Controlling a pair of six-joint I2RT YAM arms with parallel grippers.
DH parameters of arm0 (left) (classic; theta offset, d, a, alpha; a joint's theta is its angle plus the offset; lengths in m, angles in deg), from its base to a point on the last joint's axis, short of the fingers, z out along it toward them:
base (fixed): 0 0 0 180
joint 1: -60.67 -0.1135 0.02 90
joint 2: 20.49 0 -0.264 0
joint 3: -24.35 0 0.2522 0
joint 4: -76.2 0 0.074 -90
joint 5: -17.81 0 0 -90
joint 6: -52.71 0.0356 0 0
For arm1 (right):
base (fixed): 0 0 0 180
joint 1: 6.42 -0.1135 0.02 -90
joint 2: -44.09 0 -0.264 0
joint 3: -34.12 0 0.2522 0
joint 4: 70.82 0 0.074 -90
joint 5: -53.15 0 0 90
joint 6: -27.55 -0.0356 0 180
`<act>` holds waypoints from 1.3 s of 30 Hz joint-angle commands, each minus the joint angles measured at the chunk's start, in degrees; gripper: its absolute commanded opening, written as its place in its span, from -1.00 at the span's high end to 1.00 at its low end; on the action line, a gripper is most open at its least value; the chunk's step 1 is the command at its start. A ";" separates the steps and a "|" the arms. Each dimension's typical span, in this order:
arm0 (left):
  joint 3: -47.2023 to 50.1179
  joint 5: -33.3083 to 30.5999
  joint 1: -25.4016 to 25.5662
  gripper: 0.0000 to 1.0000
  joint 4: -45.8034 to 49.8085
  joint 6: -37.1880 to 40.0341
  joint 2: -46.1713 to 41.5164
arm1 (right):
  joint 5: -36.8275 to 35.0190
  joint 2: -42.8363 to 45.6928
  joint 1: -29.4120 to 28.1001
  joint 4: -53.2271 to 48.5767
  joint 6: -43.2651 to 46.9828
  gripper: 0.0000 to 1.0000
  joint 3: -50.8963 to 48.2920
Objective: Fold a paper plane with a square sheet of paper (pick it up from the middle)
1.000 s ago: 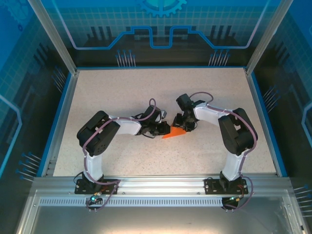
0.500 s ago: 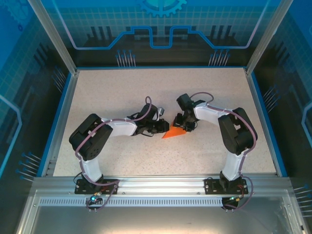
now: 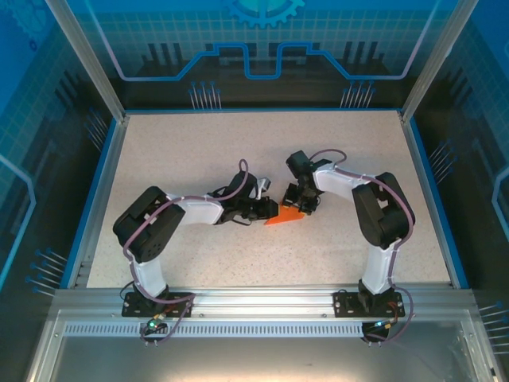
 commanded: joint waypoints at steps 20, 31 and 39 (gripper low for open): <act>-1.91 -4.87 0.64 0.66 8.77 1.58 3.45 | -1.51 -7.03 0.49 -2.51 -1.39 -0.03 -2.21; -1.67 -6.25 0.63 0.70 9.25 1.40 3.33 | -2.19 -7.86 0.48 -3.10 -1.63 -0.02 -2.08; -0.29 -5.46 0.59 0.69 10.42 1.61 2.77 | -2.71 -9.24 0.37 -3.90 -1.26 -0.02 -1.12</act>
